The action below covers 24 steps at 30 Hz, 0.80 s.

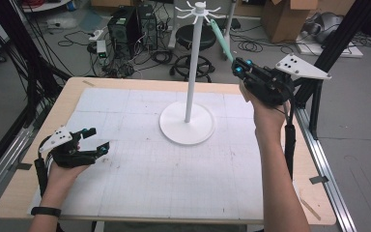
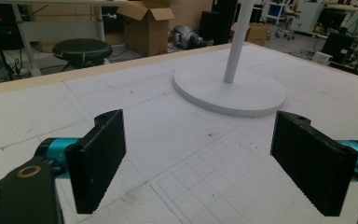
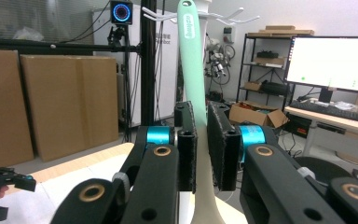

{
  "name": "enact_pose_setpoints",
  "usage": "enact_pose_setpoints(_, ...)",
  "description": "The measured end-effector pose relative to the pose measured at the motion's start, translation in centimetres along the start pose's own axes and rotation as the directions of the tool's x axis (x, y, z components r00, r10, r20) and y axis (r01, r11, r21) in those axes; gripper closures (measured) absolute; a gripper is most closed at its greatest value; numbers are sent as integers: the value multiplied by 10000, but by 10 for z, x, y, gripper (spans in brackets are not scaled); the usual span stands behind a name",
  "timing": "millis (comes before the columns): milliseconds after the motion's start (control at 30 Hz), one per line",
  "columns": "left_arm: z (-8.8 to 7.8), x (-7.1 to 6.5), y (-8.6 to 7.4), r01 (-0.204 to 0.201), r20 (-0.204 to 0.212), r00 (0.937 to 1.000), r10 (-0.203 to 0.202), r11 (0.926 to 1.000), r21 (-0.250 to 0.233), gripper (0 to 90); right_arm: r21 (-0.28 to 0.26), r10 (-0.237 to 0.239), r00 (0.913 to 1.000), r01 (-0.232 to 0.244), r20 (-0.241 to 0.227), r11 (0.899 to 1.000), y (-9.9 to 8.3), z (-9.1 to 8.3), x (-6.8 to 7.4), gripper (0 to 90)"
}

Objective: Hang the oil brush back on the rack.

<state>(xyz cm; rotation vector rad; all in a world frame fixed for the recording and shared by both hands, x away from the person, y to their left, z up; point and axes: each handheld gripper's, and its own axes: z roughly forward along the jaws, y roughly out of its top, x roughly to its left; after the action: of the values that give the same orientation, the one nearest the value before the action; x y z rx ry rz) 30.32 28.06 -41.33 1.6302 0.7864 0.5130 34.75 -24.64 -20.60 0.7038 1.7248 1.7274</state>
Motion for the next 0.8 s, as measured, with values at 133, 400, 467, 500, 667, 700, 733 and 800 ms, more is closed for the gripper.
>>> enact_pose_setpoints(133, 0, 0, 0, -5, 21, 10000, 5, 10000, 10, 186, 49, -34, 9999, 33, 148, 10000, -1, 4, 0, 825)
enact_pose_setpoints(400, 0, 0, 0, 7, 51, 10000, -7, 10000, 9, 186, 73, 55, 9996, -57, 287, 10000, -4, 12, -3, 823)
enact_pose_setpoints(467, 0, 0, 0, 1, 53, 10000, -1, 10000, -3, 186, 150, 35, 9996, -39, 285, 9999, -5, 14, -3, 820)
enact_pose_setpoints(500, -1, 0, 0, -2, 59, 10000, 2, 10000, -7, 186, 198, 32, 9996, -38, 293, 9998, -6, 16, -3, 819)
enact_pose_setpoints(667, 0, 0, 0, -22, 51, 10000, 22, 10000, 34, 186, 709, -282, 9981, 242, 555, 9972, -9, 22, -3, 805)
enact_pose_setpoints(700, 0, 0, 0, -11, 60, 10000, 11, 10000, 21, 186, 750, -267, 9982, 226, 539, 9969, -10, 23, -3, 802)
enact_pose_setpoints(733, 0, -1, 0, 0, 54, 10000, 0, 10000, 6, 186, 797, -294, 9982, 252, 520, 9965, -10, 24, -3, 800)
enact_pose_setpoints(800, 0, -1, 0, -4, 62, 10000, 4, 10000, 17, 186, 862, -388, 9977, 339, 558, 9957, -10, 26, -1, 761)
